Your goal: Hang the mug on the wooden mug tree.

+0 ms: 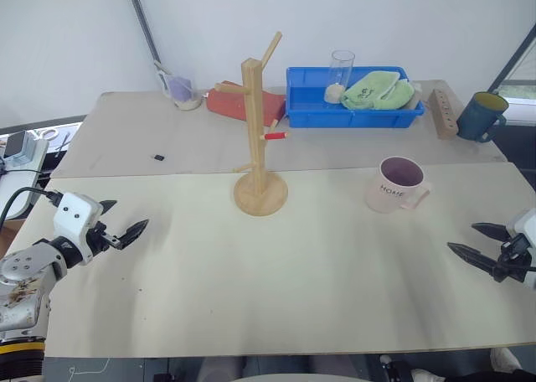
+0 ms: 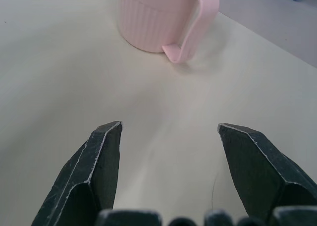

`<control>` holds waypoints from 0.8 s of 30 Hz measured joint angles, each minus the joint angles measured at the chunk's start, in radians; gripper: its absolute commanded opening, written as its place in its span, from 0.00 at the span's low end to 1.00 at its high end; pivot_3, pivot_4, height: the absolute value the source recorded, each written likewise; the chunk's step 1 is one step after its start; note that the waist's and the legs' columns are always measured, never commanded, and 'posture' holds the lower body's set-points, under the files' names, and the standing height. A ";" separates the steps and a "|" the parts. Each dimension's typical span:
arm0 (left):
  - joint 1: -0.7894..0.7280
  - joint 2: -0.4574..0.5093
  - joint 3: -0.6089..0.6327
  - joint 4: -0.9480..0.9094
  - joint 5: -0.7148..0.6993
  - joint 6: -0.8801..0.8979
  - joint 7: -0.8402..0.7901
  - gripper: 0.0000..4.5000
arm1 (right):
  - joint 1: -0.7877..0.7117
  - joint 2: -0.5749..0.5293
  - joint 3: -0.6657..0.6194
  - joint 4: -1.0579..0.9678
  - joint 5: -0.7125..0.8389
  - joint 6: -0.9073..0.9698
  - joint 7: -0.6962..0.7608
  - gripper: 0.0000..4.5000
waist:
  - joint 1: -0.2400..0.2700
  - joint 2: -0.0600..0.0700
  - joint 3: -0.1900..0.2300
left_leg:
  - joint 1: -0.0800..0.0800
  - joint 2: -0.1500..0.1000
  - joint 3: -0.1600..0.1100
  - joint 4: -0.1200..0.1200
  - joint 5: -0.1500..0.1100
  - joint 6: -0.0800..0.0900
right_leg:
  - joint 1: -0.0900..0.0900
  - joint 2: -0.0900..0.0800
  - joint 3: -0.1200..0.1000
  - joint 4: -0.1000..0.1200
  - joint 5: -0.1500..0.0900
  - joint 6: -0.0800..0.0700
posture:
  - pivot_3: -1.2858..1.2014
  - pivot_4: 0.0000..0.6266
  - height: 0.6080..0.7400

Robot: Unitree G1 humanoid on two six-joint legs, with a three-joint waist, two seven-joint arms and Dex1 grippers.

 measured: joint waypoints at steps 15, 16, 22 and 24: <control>0.049 0.022 0.048 -0.084 -0.198 0.158 -0.190 1.00 | 0.034 0.057 -0.003 -0.033 -0.020 -0.026 -0.037 0.77 | 0.004 0.000 0.000 | 0.000 0.001 0.001 0.000 0.000 0.000 | 0.000 0.000 0.000 0.000 0.000 0.000 | 0.52 0.24 0.86; 0.038 0.022 0.043 -0.108 -0.217 0.190 -0.190 1.00 | 0.043 0.064 -0.005 -0.043 -0.020 -0.026 -0.042 0.77 | 0.005 0.000 0.000 | 0.000 0.001 0.001 0.000 0.000 0.000 | 0.000 -0.001 0.000 0.000 0.000 0.000 | 0.52 0.24 0.86; -0.125 0.023 -0.168 -0.345 -0.282 0.291 -0.282 1.00 | 0.115 0.166 -0.058 -0.216 0.014 0.032 -0.130 0.77 | 0.009 0.000 0.000 | -0.003 0.000 0.003 0.001 0.000 0.000 | 0.001 -0.001 0.000 0.000 0.000 0.000 | 0.52 0.24 0.86; -0.168 0.022 -0.231 -0.405 -0.299 0.297 -0.319 1.00 | 0.139 0.203 -0.063 -0.280 0.031 0.065 -0.164 0.77 | 0.004 0.000 0.000 | -0.003 0.000 0.003 0.001 0.000 0.000 | 0.001 -0.001 0.000 0.000 0.000 0.001 | 0.52 0.24 0.86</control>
